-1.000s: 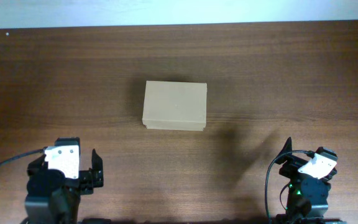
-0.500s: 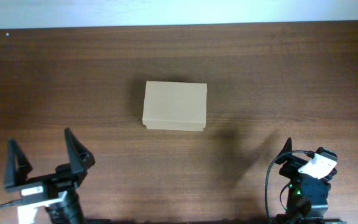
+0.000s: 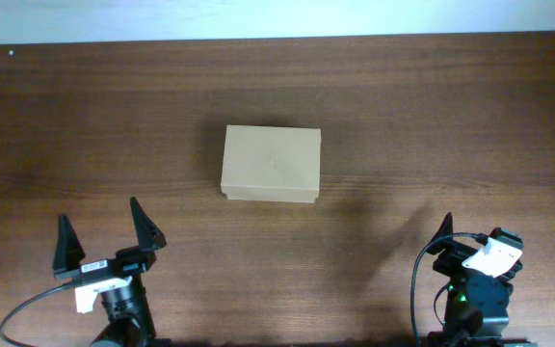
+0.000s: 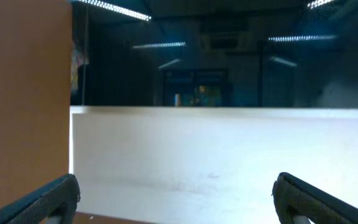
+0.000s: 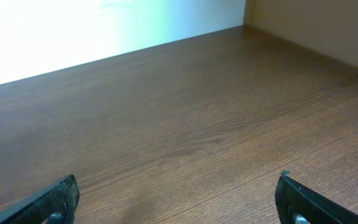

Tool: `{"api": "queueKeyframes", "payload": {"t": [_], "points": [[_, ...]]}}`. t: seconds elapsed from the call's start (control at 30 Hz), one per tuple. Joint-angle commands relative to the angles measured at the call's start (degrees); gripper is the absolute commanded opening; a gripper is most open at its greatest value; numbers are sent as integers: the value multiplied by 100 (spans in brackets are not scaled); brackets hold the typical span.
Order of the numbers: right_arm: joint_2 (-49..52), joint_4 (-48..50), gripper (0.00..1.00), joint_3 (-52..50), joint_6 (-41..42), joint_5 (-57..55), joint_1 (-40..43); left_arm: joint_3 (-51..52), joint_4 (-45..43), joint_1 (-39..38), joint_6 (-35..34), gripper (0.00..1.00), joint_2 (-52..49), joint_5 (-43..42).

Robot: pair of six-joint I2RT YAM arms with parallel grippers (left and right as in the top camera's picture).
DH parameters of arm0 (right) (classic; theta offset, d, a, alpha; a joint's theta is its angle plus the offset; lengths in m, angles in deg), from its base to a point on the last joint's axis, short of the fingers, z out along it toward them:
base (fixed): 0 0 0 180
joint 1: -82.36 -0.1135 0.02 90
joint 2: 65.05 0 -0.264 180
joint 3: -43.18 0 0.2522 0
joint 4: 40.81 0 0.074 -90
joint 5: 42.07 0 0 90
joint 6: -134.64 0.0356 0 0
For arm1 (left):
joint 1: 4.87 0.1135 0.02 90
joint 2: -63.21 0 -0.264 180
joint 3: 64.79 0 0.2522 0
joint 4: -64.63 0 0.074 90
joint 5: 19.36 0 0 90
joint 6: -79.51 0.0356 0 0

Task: Pack container

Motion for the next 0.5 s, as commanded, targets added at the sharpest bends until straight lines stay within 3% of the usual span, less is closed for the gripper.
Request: {"api": "queueKeyframes", "payload": {"t": [0.0, 0.3, 0.47], "points": [[-52, 17, 99, -57, -39, -74, 44, 190, 415, 4, 28, 100, 74, -46], [-52, 17, 99, -57, -39, -74, 44, 190, 2726, 4, 28, 99, 76, -46], [-52, 17, 99, -57, -39, -74, 44, 190, 3001, 4, 28, 100, 74, -46]]}}
